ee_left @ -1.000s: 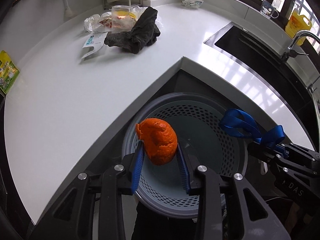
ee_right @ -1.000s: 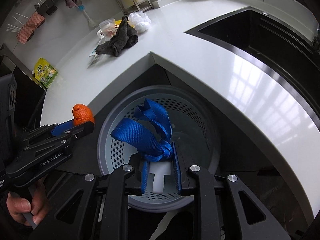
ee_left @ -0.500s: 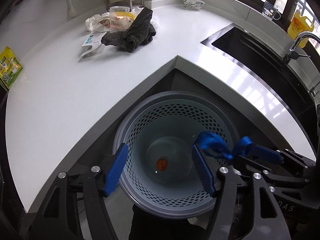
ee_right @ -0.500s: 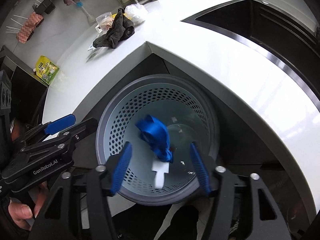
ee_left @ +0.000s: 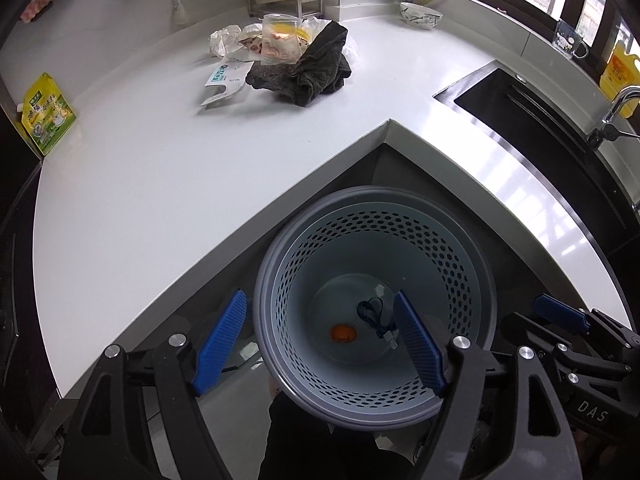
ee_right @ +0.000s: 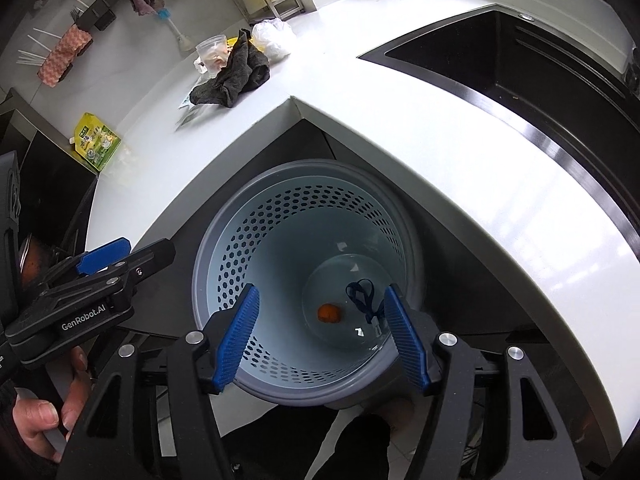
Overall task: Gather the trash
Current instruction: 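Move both open grippers from the wastebasket back over the counter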
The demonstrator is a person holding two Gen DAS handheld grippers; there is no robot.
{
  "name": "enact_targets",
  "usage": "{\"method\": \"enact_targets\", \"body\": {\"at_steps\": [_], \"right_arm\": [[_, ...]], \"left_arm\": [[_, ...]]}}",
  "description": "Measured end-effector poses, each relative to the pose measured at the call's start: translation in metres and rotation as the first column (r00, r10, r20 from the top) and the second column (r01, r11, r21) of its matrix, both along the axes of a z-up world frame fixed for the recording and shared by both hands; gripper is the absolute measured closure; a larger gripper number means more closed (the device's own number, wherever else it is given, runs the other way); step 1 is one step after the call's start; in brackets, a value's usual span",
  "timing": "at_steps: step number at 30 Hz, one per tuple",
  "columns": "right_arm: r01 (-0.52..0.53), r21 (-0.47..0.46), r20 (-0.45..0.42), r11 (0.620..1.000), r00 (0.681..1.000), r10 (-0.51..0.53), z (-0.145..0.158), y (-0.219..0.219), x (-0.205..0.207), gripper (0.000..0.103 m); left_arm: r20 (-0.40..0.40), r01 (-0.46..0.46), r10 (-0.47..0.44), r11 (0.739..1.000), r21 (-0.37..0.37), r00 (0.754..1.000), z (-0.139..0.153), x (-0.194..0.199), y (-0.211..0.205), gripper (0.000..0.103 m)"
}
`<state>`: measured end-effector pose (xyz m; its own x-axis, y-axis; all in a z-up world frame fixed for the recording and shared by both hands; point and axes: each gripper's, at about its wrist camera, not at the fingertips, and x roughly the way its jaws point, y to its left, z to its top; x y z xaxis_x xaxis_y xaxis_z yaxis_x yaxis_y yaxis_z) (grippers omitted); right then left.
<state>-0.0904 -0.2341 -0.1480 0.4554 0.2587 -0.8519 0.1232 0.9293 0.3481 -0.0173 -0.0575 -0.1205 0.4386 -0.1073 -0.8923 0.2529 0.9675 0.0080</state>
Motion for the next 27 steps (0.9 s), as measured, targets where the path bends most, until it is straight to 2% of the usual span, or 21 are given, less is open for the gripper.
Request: {"method": "enact_targets", "body": {"at_steps": [16,22,27], "right_arm": [[-0.058,-0.011,0.097,0.998,0.994,0.059,0.04,-0.01,-0.003,0.041],[-0.069,-0.002,0.126,0.998,0.99,0.068,0.048,-0.008,0.004,0.041],[-0.06,-0.009,0.152,0.998,0.987,0.061,0.057,0.0,0.02,0.041]], "left_arm": [[0.122,-0.04,0.042,0.999,-0.023,0.992,0.05,-0.011,-0.008,0.024],[0.152,-0.065,0.067,0.998,-0.018,0.986,0.066,-0.014,0.004,0.023],[0.183,-0.08,0.085,0.996,-0.036,0.979,0.08,-0.001,0.02,0.021]]}}
